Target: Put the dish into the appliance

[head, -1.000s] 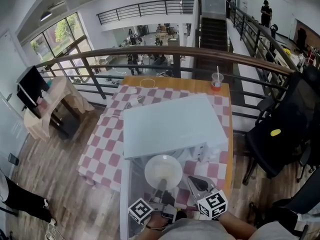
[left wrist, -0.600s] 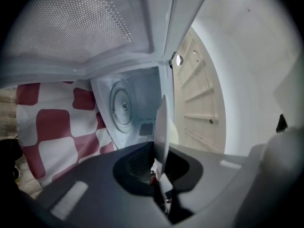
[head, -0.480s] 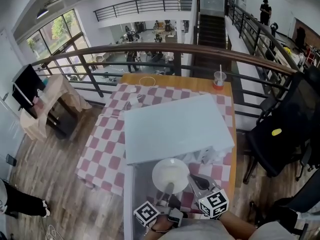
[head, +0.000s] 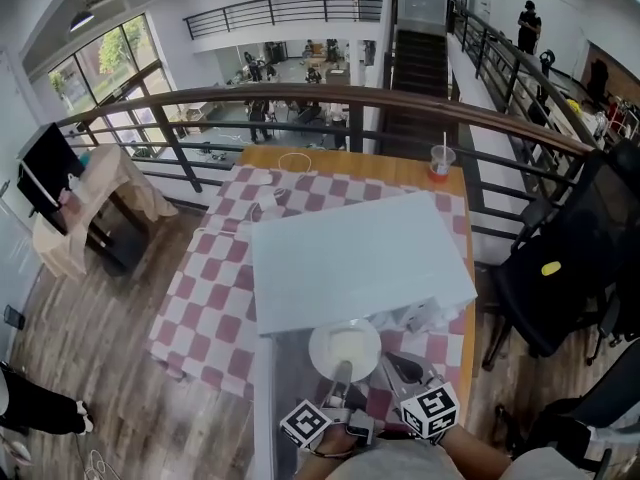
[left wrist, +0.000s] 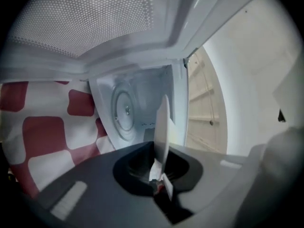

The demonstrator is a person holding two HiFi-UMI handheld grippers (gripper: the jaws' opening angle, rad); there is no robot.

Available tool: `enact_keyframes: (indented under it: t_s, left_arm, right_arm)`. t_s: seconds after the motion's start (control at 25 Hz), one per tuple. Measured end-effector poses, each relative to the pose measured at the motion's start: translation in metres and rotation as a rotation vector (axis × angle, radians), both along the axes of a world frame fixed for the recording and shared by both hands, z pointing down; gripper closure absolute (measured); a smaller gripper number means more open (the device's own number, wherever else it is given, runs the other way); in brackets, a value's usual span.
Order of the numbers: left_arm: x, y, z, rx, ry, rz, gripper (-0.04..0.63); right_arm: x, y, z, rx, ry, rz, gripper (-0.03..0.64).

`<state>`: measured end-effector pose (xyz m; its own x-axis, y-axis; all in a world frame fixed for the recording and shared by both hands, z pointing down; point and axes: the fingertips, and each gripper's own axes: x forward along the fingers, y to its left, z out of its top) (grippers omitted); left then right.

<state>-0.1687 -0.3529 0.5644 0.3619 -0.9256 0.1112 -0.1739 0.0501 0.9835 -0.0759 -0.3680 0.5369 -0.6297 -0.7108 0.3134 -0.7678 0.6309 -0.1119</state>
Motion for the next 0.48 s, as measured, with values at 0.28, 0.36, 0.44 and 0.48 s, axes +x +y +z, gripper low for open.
enact_keyframes:
  t_s: [0.28, 0.36, 0.44, 0.48]
  left_arm:
    - [-0.003, -0.04, 0.031, 0.029, -0.008, -0.016, 0.569]
    - [-0.003, -0.052, 0.044, 0.018, -0.01, -0.024, 0.569]
    - [-0.007, -0.062, 0.056, 0.01, -0.005, -0.043, 0.568]
    - [-0.01, -0.068, 0.06, 0.01, -0.003, -0.05, 0.568]
  right_arm:
    - [-0.004, 0.003, 0.007, -0.01, 0.028, 0.005, 0.618]
    - [-0.001, 0.003, 0.008, -0.009, 0.034, 0.015, 0.618]
    - [0.0, 0.003, 0.009, -0.006, 0.037, 0.025, 0.618]
    - [-0.001, 0.002, 0.009, -0.003, 0.038, 0.03, 0.618]
